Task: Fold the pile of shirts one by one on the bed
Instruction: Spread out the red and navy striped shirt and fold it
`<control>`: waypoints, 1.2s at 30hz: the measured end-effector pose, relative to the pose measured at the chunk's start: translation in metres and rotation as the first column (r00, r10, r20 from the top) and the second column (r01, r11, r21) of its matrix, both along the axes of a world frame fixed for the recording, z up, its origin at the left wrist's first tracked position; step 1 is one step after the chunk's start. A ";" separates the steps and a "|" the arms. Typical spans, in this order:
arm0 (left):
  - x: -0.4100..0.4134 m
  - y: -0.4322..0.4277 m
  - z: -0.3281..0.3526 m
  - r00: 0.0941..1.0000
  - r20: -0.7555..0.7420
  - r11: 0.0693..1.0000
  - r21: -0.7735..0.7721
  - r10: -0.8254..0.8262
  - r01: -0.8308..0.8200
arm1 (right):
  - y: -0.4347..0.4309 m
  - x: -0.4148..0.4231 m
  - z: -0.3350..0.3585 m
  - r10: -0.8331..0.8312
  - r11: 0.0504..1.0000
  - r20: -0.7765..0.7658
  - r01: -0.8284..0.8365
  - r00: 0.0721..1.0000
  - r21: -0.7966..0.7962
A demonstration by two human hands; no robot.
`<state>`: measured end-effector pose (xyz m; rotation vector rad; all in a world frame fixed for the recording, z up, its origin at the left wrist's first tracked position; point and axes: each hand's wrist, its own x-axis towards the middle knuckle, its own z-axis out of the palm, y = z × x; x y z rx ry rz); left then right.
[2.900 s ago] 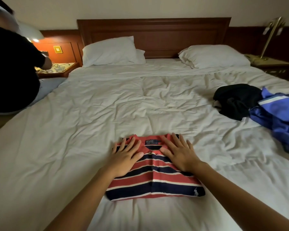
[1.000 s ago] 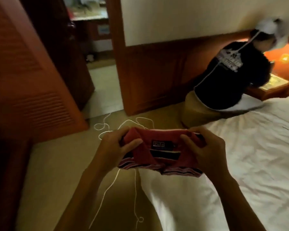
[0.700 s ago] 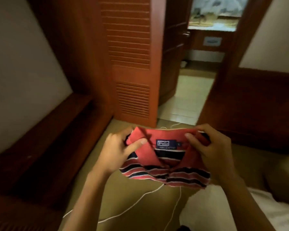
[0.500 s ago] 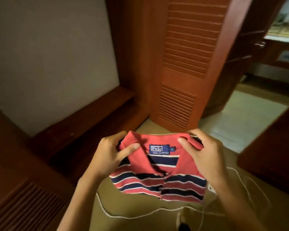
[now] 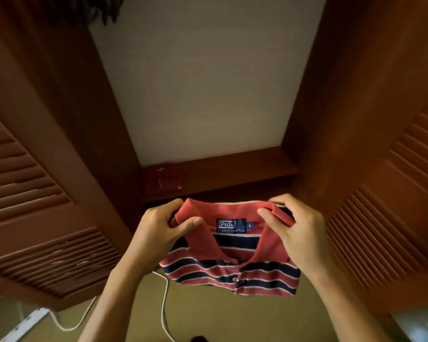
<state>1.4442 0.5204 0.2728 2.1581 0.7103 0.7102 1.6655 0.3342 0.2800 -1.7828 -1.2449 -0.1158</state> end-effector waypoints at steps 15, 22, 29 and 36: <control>0.106 0.274 -0.094 0.984 -0.047 0.984 -0.051 0.170 -0.173 | 0.321 0.137 -0.096 0.188 0.979 -0.090 -0.194 0.978 -0.064; 0.160 0.414 -0.187 0.951 -0.071 0.922 -0.231 0.302 -0.310 | 0.485 0.189 -0.200 0.196 0.971 -0.167 -0.215 0.966 -0.105; 0.163 0.523 -0.305 0.889 -0.144 0.848 -0.266 0.435 -0.458 | 0.627 0.197 -0.333 0.291 0.930 -0.242 -0.333 0.926 -0.155; 0.150 0.597 -0.371 0.850 -0.202 0.810 -0.259 0.487 -0.526 | 0.707 0.180 -0.413 0.240 0.923 -0.415 -0.339 0.877 -0.183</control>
